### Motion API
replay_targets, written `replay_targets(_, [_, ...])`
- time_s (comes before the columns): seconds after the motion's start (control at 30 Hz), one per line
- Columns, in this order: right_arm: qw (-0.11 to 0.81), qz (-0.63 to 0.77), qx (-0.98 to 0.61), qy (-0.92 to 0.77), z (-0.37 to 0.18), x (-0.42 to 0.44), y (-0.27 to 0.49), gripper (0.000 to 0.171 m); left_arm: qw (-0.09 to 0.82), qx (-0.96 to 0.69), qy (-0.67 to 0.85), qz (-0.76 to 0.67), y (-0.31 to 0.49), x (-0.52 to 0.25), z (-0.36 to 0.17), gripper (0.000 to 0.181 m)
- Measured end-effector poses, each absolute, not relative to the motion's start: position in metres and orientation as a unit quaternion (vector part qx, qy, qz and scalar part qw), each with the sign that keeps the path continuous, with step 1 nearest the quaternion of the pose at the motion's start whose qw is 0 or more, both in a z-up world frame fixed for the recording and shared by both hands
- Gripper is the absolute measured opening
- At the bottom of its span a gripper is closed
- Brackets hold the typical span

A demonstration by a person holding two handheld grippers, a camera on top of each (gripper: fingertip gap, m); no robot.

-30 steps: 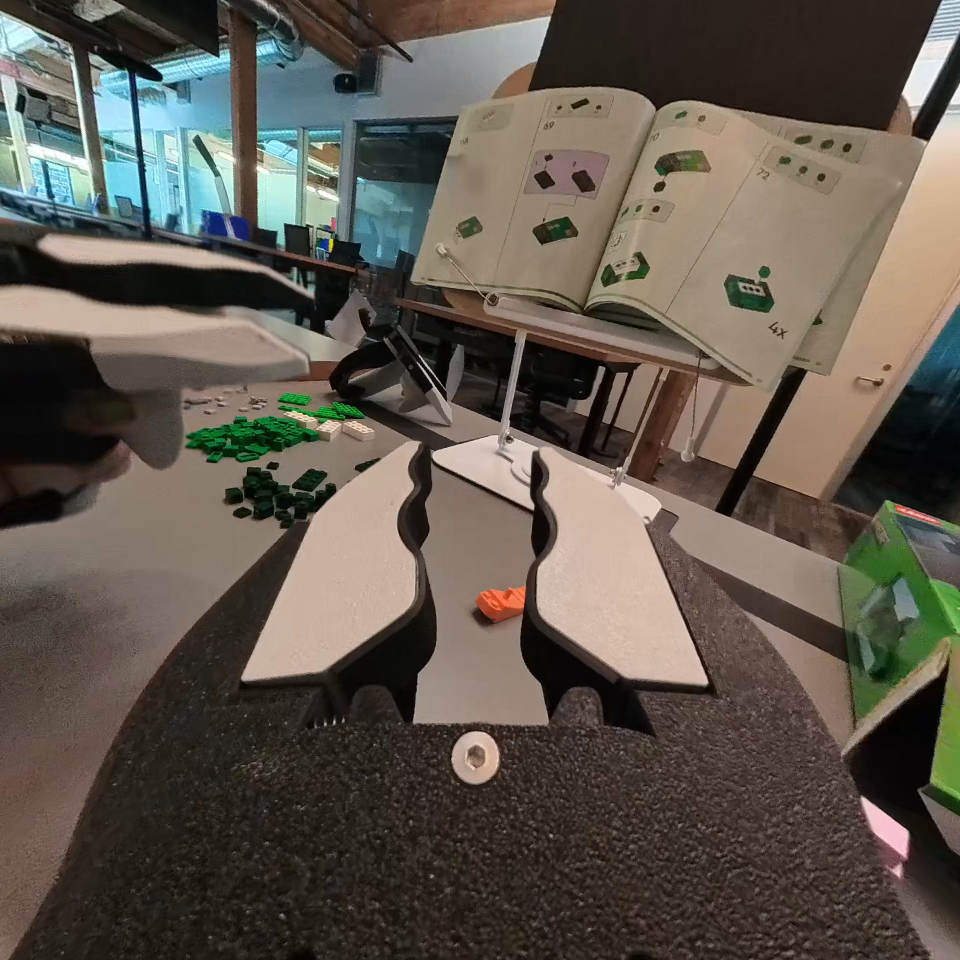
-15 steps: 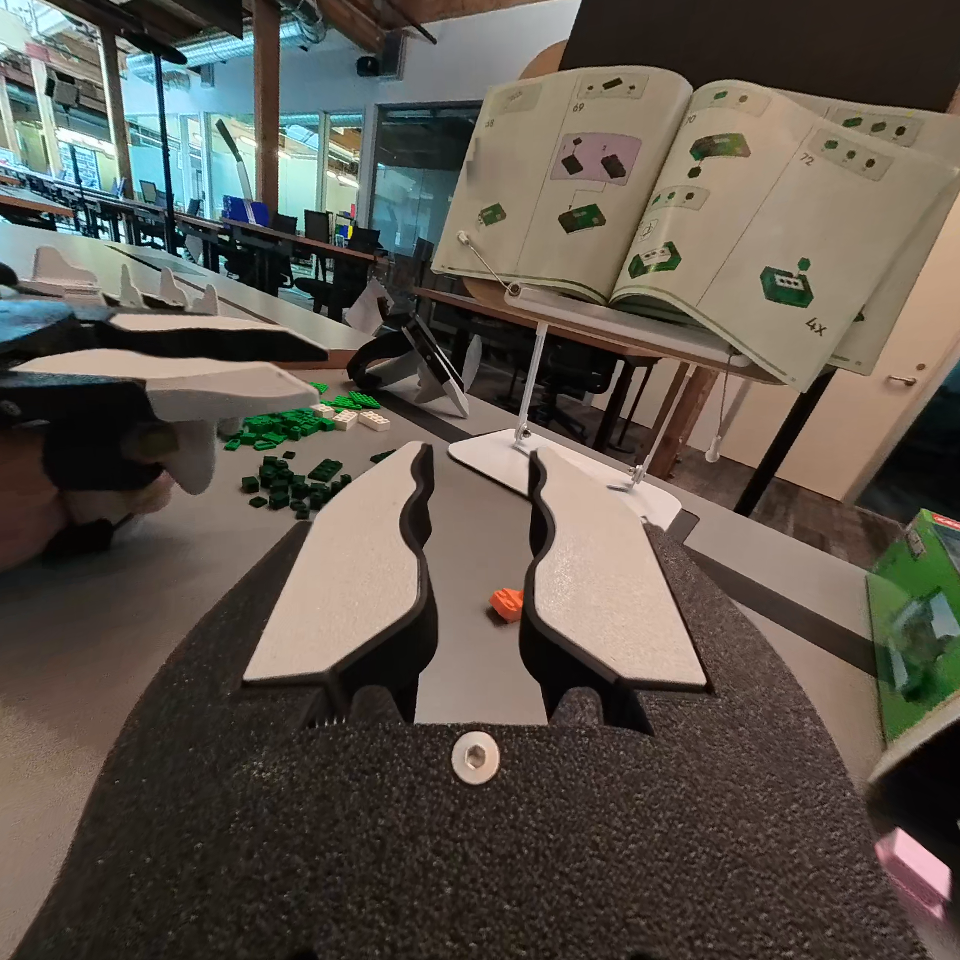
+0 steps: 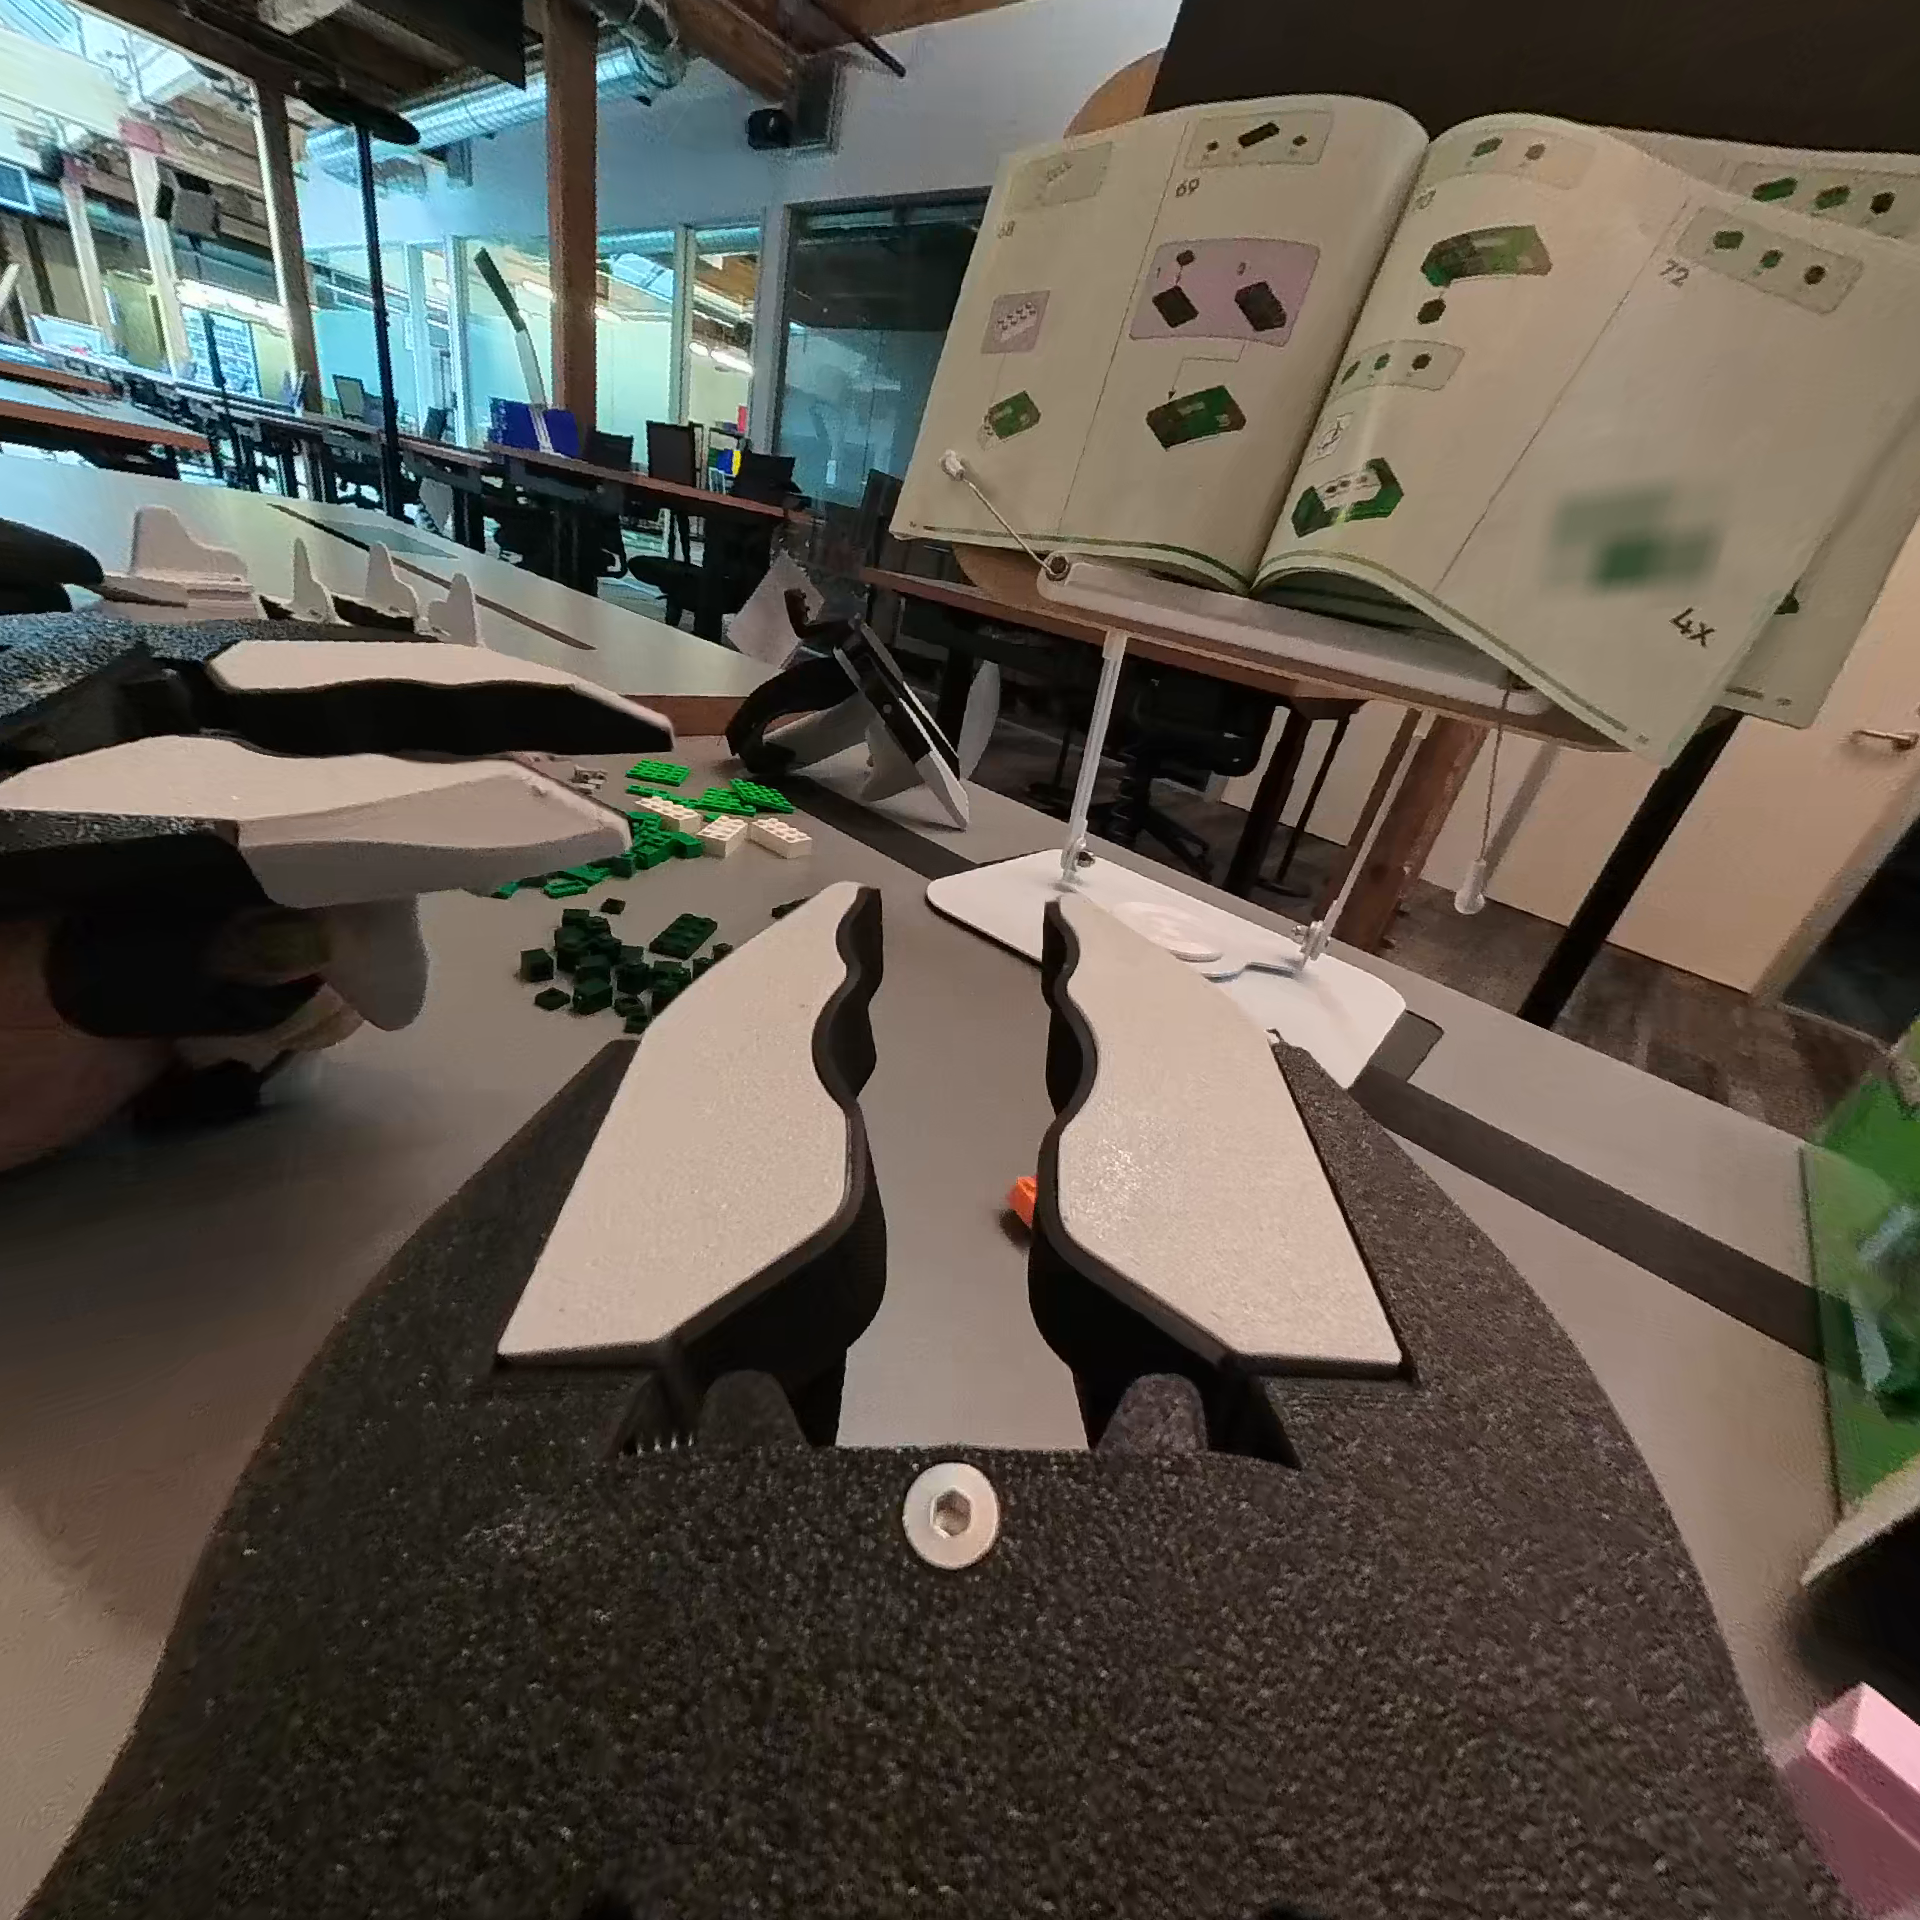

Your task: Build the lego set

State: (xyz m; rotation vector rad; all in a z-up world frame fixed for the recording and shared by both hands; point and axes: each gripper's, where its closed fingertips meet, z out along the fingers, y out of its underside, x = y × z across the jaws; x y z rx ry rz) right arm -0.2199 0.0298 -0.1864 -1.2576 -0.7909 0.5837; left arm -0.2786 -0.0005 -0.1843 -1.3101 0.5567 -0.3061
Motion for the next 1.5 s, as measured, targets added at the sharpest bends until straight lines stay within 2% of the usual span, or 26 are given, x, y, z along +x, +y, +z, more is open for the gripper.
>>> replay_targets(0.63, [0.7,0.252,-0.559,-0.366,-0.1877,-0.2232,0.0283,0.028,0.749,-0.604,0.228,-0.148,0.0014,-0.2876,-0.182,0.032])
replay_targets(1.5, [0.703,0.253,-0.558,-0.36,-0.1872,-0.2197,0.0294,0.026,0.744,-0.607,0.237,-0.146,0.0017,-0.2849,-0.1838,0.018])
